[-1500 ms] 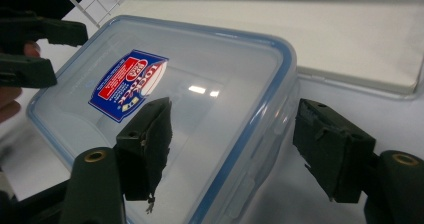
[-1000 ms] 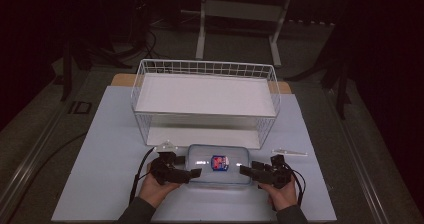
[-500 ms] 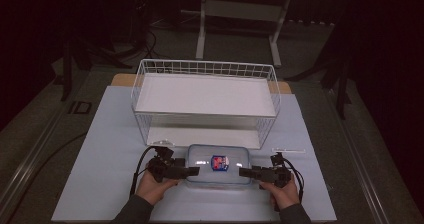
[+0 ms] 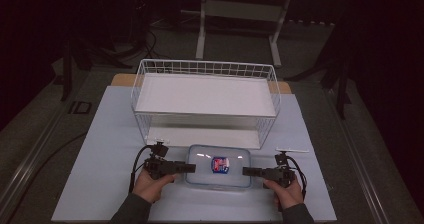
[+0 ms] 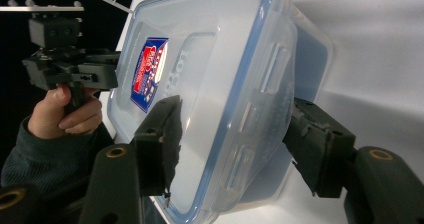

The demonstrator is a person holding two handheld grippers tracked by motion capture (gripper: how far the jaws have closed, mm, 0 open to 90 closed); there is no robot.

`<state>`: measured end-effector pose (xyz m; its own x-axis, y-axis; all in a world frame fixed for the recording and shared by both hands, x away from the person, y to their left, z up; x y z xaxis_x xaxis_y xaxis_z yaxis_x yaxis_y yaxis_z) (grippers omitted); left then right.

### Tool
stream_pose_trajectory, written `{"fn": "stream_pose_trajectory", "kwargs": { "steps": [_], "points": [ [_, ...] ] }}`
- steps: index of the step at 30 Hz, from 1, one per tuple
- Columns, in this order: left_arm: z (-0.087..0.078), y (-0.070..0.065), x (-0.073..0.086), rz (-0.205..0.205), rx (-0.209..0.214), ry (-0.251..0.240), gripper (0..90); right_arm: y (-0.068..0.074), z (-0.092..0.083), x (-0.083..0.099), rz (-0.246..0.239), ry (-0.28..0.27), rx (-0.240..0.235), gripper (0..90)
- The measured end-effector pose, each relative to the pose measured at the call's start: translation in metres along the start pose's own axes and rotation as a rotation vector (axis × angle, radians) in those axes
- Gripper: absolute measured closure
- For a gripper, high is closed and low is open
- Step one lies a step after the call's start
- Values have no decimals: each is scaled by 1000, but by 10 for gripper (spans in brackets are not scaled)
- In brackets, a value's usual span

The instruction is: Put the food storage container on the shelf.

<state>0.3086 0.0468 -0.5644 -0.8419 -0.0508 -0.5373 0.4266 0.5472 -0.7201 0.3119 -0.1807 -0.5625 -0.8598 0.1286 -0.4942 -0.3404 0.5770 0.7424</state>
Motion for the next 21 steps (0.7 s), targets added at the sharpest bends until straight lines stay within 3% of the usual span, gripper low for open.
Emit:
{"fn": "stream_pose_trajectory", "kwargs": {
  "steps": [2, 8, 13, 21],
  "points": [
    [-1, -2, 2, -22, 17, 5, 414, 2, -3, 0, 11, -4, -17, 453],
    [-5, -6, 2, -1, 6, 12, 451, 5, -7, 3, -3, -2, -21, 477],
    [-10, -10, 0, 20, -8, -9, 499, 11, -10, 2, -19, -16, -27, 504],
    [-14, -15, -3, 28, -12, -32, 513, 19, -13, -2, -75, -50, -8, 505]
  ]
}}
Point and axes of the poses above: each handheld gripper's, and its own axes: z roughly forward along the jaws, x roughly out of its underside, y roughly to its left, the point moved 10 cm from there along z, roughly forward along the jaws, and after that the axes turned 9 degrees about -y, right-handed, at the moved point
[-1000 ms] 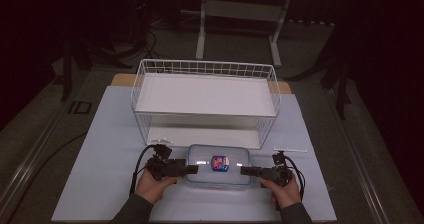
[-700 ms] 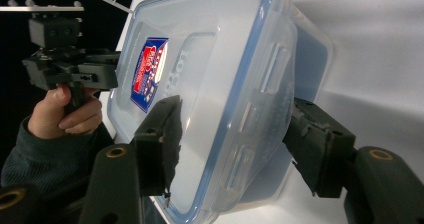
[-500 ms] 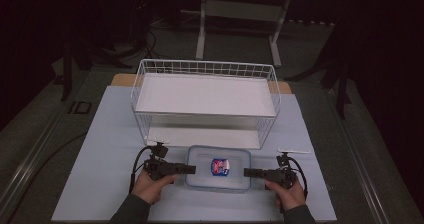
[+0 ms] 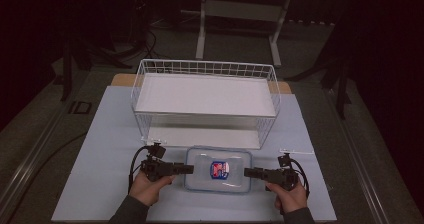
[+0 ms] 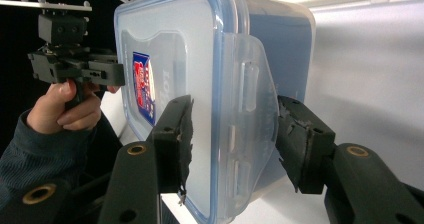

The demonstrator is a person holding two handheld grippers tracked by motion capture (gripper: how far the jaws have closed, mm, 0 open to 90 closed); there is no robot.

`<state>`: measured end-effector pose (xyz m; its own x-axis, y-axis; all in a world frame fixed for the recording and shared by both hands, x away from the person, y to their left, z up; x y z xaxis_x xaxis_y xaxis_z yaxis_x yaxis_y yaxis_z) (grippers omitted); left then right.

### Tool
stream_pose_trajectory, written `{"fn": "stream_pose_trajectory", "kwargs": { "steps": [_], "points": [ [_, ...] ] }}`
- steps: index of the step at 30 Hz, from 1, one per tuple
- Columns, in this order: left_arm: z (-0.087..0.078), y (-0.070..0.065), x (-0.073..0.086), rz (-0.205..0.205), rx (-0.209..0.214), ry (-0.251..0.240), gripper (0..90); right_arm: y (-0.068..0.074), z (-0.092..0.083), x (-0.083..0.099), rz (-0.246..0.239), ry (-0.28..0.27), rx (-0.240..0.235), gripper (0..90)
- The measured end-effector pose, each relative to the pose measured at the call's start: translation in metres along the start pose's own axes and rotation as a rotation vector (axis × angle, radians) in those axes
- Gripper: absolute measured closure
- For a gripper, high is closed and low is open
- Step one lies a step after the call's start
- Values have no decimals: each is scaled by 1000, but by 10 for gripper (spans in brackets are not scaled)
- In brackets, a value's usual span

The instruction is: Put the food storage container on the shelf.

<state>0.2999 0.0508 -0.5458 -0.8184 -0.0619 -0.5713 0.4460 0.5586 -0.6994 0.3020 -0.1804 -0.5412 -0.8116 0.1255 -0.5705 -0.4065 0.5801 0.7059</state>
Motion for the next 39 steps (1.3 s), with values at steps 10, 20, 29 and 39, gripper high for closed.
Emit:
{"fn": "stream_pose_trajectory", "kwargs": {
  "steps": [10, 20, 29, 39],
  "points": [
    [-8, -13, -8, 43, 8, -45, 515, 14, -8, -12, -65, -53, -12, 506],
    [-23, -32, -22, 111, -3, -81, 515, 33, -16, -24, -124, -86, -34, 505],
    [-37, -48, -33, 157, -7, -119, 515, 52, -26, -35, -173, -124, -50, 505],
    [-51, -63, -43, 178, 0, -160, 514, 72, -33, -47, -216, -150, -52, 506]
  ]
}}
Point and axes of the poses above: each handheld gripper's, and its own axes: z roughly forward along the jaws, x roughly out of its underside, y roughly to its left, the point moved 10 cm from there along z, roughly forward along the jaws, and after that the axes turned 9 degrees about -y, right-handed, at the moved point
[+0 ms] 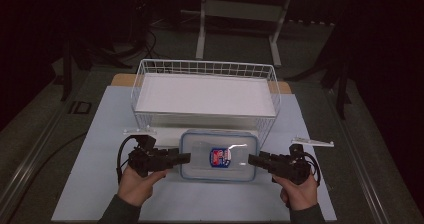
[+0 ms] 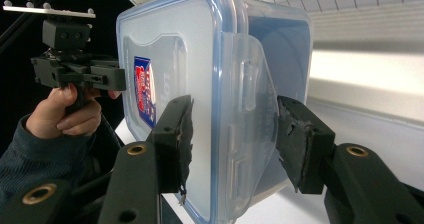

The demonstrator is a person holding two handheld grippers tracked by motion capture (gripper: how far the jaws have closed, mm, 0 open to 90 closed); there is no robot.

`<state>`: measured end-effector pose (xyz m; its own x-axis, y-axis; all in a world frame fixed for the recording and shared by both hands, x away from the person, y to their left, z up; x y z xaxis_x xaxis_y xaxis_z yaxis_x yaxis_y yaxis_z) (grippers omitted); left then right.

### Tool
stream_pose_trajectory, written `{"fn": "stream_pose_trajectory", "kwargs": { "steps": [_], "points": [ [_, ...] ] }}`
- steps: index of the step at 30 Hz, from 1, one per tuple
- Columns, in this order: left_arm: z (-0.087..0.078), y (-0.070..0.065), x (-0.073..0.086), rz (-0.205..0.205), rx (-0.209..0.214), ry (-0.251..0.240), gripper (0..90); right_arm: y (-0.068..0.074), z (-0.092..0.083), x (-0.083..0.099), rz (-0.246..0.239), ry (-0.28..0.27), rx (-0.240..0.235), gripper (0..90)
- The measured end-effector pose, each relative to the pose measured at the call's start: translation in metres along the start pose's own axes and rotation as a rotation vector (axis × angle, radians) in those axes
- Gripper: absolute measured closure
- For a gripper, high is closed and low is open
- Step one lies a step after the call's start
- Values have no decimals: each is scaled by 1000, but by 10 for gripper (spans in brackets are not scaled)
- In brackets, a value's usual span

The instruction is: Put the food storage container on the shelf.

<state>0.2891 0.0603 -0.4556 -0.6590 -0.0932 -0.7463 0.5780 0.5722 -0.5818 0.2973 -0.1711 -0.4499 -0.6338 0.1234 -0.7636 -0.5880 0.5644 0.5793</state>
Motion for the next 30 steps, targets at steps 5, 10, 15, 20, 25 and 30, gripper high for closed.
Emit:
{"fn": "stream_pose_trajectory", "kwargs": {
  "steps": [5, 10, 15, 20, 25, 30],
  "points": [
    [-8, -8, -11, 17, 2, -19, 514, 11, -3, -11, -22, -10, -6, 505],
    [-15, -15, -26, 29, 0, -47, 513, 22, -4, -25, -45, -30, -12, 505],
    [-21, -21, -39, 50, -2, -71, 513, 30, -4, -37, -64, -45, -19, 506],
    [-25, -25, -49, 55, -4, -88, 513, 37, -5, -46, -79, -54, -24, 506],
    [-29, -32, -63, 68, -1, -113, 513, 45, -7, -61, -99, -73, -30, 506],
    [-33, -36, -81, 74, 3, -144, 513, 53, -8, -79, -120, -82, -28, 505]
  ]
}}
Point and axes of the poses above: each handheld gripper's, and its own axes: z roughly forward along the jaws, x roughly out of its underside, y roughly to its left, the point moved 10 cm from there along z, roughly forward along the jaws, and after that the axes turned 9 degrees about -y, right-handed, at the moved point
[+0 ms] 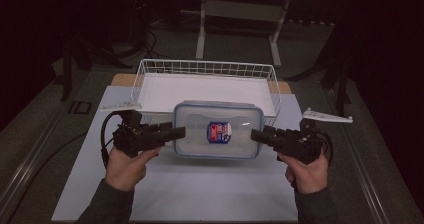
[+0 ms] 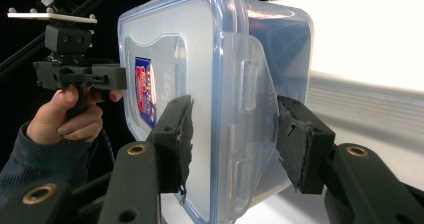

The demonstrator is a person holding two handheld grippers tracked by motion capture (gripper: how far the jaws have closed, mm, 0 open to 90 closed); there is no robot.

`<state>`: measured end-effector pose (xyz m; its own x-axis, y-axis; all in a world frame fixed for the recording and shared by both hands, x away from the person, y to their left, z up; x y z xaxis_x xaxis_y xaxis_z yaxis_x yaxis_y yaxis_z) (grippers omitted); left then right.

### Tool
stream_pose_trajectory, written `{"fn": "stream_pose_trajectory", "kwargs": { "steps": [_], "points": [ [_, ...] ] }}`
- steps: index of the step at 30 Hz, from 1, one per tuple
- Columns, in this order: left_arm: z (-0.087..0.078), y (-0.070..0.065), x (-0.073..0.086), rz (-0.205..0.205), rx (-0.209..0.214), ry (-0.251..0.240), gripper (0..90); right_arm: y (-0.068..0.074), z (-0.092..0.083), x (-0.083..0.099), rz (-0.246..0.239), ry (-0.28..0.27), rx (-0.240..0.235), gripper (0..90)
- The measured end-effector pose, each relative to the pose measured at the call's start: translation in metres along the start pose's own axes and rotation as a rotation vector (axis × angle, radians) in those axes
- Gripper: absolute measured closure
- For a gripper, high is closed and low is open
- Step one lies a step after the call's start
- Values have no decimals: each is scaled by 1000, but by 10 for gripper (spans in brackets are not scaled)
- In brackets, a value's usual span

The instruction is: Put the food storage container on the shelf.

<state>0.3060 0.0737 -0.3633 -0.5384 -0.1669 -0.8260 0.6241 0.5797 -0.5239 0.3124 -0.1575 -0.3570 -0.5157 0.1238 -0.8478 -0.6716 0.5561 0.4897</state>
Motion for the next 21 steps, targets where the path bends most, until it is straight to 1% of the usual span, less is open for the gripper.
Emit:
{"fn": "stream_pose_trajectory", "kwargs": {
  "steps": [4, 6, 9, 11, 16, 21],
  "points": [
    [1, 1, -19, 0, -11, -29, 512, 0, 6, -17, -4, -4, -5, 504],
    [2, 3, -27, 1, -18, -43, 513, -2, 10, -24, 8, -4, -13, 504],
    [4, 9, -41, -7, -28, -56, 514, -5, 18, -32, 25, -2, -14, 500],
    [7, 14, -48, -17, -37, -63, 513, -8, 23, -36, 25, 1, -7, 497],
    [14, 27, -57, -37, -66, -79, 513, -19, 39, -45, 43, 22, 8, 485],
    [21, 40, -60, -73, -89, -86, 512, -33, 53, -49, 87, 49, 12, 482]
  ]
}}
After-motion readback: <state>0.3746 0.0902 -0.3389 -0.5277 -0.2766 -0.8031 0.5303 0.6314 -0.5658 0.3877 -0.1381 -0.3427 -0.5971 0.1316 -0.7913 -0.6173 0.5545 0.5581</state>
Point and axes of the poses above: each handheld gripper's, and its own axes: z roughly forward along the jaws, x roughly out of its underside, y roughly to its left, the point moved 10 cm from there along z, roughly forward along the jaws, and after that the axes turned 9 degrees about -y, right-handed, at the moved point
